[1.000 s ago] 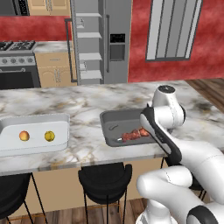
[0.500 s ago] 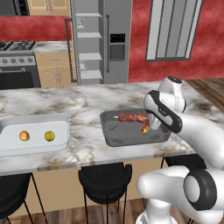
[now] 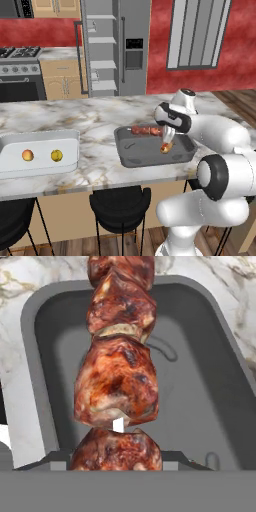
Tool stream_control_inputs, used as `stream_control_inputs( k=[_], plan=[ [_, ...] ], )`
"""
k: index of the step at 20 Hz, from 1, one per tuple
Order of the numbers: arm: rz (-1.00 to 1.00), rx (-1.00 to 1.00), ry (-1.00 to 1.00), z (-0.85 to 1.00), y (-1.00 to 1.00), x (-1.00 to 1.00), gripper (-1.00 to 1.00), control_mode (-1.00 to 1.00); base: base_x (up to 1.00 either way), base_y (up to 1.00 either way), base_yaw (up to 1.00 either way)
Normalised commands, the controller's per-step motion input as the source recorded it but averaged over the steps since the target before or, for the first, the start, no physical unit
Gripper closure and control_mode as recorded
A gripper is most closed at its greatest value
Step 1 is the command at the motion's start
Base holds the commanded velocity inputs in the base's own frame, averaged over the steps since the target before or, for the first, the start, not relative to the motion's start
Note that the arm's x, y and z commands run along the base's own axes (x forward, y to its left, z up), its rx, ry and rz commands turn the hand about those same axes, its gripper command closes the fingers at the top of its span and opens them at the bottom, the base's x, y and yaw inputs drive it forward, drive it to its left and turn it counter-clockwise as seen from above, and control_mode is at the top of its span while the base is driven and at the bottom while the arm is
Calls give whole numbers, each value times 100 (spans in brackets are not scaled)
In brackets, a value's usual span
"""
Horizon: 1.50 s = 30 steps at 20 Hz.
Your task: Place the cold items (lemon and mango) from the fridge in one tupperware on the dining counter. Place the warm items (kebab skewer and hot dog) in the stove area in another tupperware.
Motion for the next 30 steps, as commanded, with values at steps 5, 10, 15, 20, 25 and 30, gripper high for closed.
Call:
stream_control_inputs(
  k=[5, 10, 15, 20, 25, 30],
  plan=[
    [-9, 0, 0, -48, 0, 70, 100, -100, 0, 0, 0],
    [-8, 0, 0, -56, -9, 42, 100, -100, 0, 0, 0],
    [-7, 0, 0, -52, -3, 3, 100, -100, 0, 0, 0],
    [0, 0, 0, -16, 1, 0, 100, -100, 0, 0, 0],
    [0, 0, 0, 0, 0, 0, 100, -100, 0, 0, 0],
    [0, 0, 0, 0, 1, 0, -100, -100, 0, 0, 0]
  ],
)
